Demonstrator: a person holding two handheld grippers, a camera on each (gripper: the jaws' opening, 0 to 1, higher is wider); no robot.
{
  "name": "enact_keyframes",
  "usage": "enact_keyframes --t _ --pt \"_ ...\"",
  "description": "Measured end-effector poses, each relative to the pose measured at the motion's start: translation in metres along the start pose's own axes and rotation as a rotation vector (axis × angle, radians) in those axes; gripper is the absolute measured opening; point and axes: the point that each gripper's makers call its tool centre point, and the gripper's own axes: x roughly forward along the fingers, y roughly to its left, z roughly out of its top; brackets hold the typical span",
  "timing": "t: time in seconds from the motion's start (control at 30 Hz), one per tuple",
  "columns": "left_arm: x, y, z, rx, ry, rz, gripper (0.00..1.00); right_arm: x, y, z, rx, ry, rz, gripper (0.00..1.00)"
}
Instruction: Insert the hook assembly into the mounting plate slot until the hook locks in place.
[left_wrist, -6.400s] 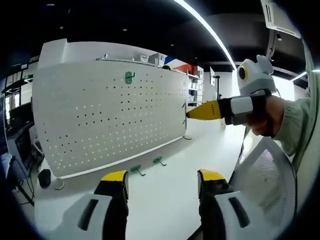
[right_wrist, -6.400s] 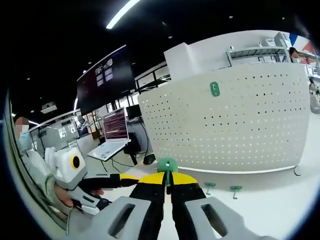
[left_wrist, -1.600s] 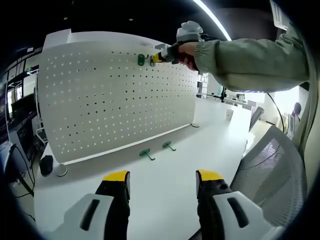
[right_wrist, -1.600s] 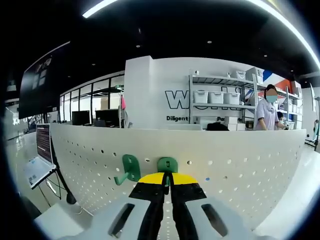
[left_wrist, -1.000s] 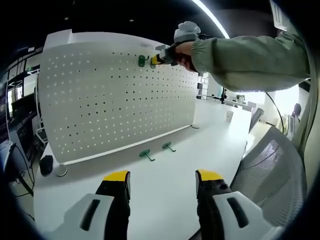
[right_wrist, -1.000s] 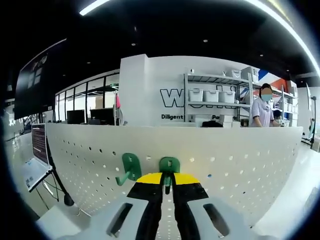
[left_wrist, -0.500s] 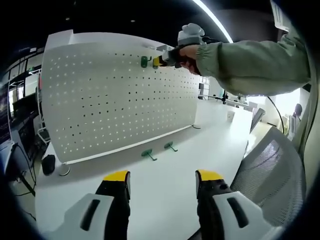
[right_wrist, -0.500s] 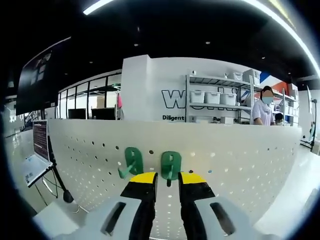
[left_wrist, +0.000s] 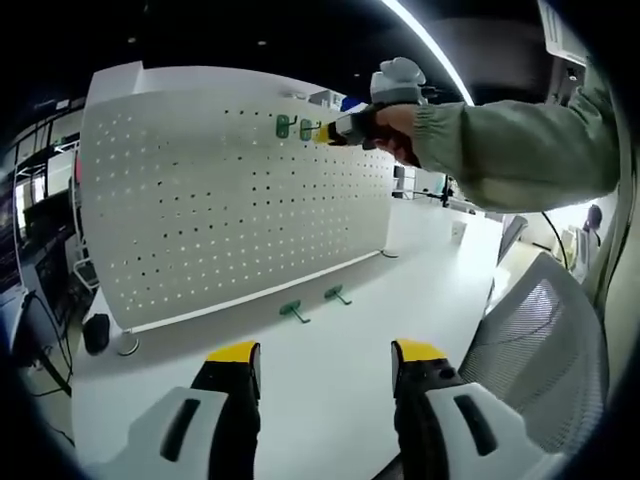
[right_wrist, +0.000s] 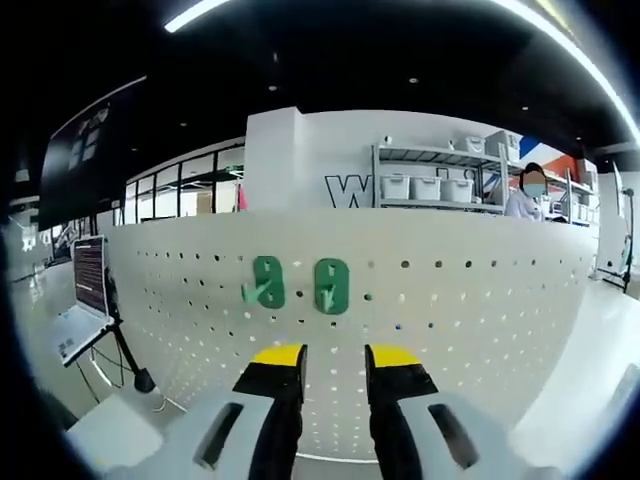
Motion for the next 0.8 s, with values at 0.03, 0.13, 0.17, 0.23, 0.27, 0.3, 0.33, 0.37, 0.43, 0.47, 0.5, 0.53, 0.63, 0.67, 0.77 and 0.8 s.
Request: enact_keyframes --t 0.03,0.13,0.17,0.23,0.27,0.3,0.33,0.37,0.43,0.47,0.5,0.53,0.63,0.67,0.77,0.8 --pt "0.0 -0.001 0.001 0.001 -0.001 -0.001 0.54 -0.003 0.001 -0.006 -0.003 0.015 0.006 0.25" --pt "-0.001 -0.002 0.002 0.007 -0.002 -0.002 0.54 -0.01 0.001 -0.016 -0.001 0.028 0.014 0.27" --pt "-0.001 -0.002 0.003 0.009 -0.002 -0.001 0.54 -0.012 0.002 -0.02 -0.002 0.036 0.018 0.28" --pt "-0.002 -0.003 0.004 0.012 -0.004 -0.001 0.54 -0.016 0.004 -0.032 -0.003 0.07 0.034 0.3" --pt "-0.002 -0.004 0.004 0.013 -0.003 -0.001 0.54 -0.017 0.004 -0.036 -0.002 0.079 0.038 0.31" --pt "-0.003 -0.004 0.004 0.014 -0.003 -0.001 0.54 -0.019 0.004 -0.043 0.004 0.096 0.045 0.32" --pt "-0.003 -0.005 0.004 0.015 -0.003 -0.001 0.54 -0.021 0.004 -0.048 0.005 0.107 0.049 0.32" --pt "-0.004 -0.005 0.004 0.016 -0.003 0.0 0.54 -0.024 0.005 -0.054 -0.001 0.117 0.054 0.33" --pt "-0.005 -0.007 0.004 0.018 -0.003 0.0 0.54 -0.03 0.006 -0.065 -0.01 0.142 0.062 0.33" --pt "-0.005 -0.007 0.004 0.018 -0.003 0.001 0.54 -0.032 0.007 -0.069 -0.013 0.15 0.066 0.34" --pt "-0.005 -0.007 0.004 0.02 -0.002 0.001 0.54 -0.035 0.007 -0.075 -0.015 0.161 0.069 0.34" --pt "-0.006 -0.007 0.003 0.02 -0.001 0.002 0.54 -0.037 0.007 -0.079 -0.014 0.169 0.073 0.34" --pt "-0.007 -0.008 0.003 0.021 0.0 0.004 0.54 -0.046 0.009 -0.093 -0.022 0.196 0.086 0.35" --pt "-0.008 -0.008 0.003 0.023 0.0 0.005 0.54 -0.049 0.01 -0.097 -0.026 0.205 0.093 0.36" --pt "-0.009 -0.009 0.004 0.026 0.0 0.008 0.54 -0.061 0.011 -0.112 -0.033 0.238 0.109 0.37" --pt "-0.01 -0.009 0.005 0.029 0.0 0.01 0.54 -0.066 0.012 -0.12 -0.037 0.256 0.117 0.37"
